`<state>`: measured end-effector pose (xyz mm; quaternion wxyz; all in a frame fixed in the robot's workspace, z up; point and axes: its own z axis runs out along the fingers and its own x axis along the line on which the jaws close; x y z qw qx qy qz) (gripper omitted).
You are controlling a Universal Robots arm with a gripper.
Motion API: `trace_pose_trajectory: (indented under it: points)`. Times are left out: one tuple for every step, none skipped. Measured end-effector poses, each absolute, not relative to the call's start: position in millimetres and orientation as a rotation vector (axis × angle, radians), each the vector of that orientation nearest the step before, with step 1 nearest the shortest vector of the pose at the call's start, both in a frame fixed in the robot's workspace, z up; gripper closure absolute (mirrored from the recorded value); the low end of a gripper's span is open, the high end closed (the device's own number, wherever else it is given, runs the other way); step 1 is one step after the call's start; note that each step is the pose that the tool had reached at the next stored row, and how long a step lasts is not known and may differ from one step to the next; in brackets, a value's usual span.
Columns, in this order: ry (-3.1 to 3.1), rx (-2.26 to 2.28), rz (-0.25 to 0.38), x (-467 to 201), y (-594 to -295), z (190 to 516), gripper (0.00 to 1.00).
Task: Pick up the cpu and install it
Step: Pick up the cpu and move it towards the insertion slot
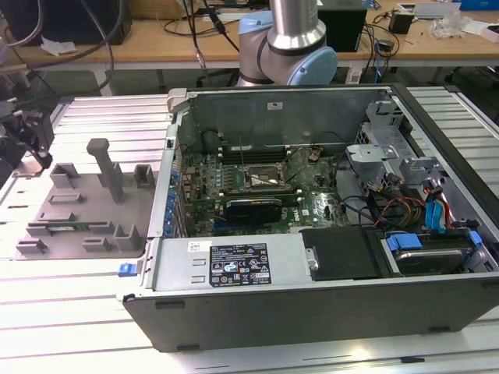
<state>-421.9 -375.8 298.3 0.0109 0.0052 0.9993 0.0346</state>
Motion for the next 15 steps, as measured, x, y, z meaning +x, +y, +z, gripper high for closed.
trace_pose_trajectory:
  points:
    - [3.118, 0.016, 0.108, -421.9, -375.8, 300.9, 0.46]
    - [3.118, 0.016, 0.108, -421.9, -375.8, 303.8, 0.46]
    - [3.118, 0.016, 0.108, -421.9, -375.8, 306.7, 0.46]
    - [3.118, 0.016, 0.108, -421.9, -375.8, 310.0, 0.46]
    - [3.118, 0.016, 0.108, -421.9, -375.8, 318.5, 0.46]
    - [3.118, 0.016, 0.108, -421.9, -375.8, 322.2, 0.46]
    - [3.118, 0.016, 0.108, -421.9, -375.8, 325.6, 0.46]
    - [3.118, 0.016, 0.107, -421.9, -375.8, 331.8, 0.46]
    - [3.118, 0.016, 0.107, -421.9, -375.8, 335.2, 0.46]
    - [3.118, 0.016, 0.106, -421.9, -375.8, 338.4, 0.46]
    - [3.118, 0.016, 0.106, -421.9, -375.8, 342.5, 0.46]
    - [3.118, 0.016, 0.106, -421.9, -375.8, 346.0, 0.46]
    - [3.118, 0.016, 0.106, -421.9, -375.8, 350.3, 0.46]
    - [3.118, 0.016, 0.105, -421.9, -375.8, 353.7, 0.46]
    - [3.118, 0.016, 0.105, -421.9, -375.8, 357.7, 0.46]
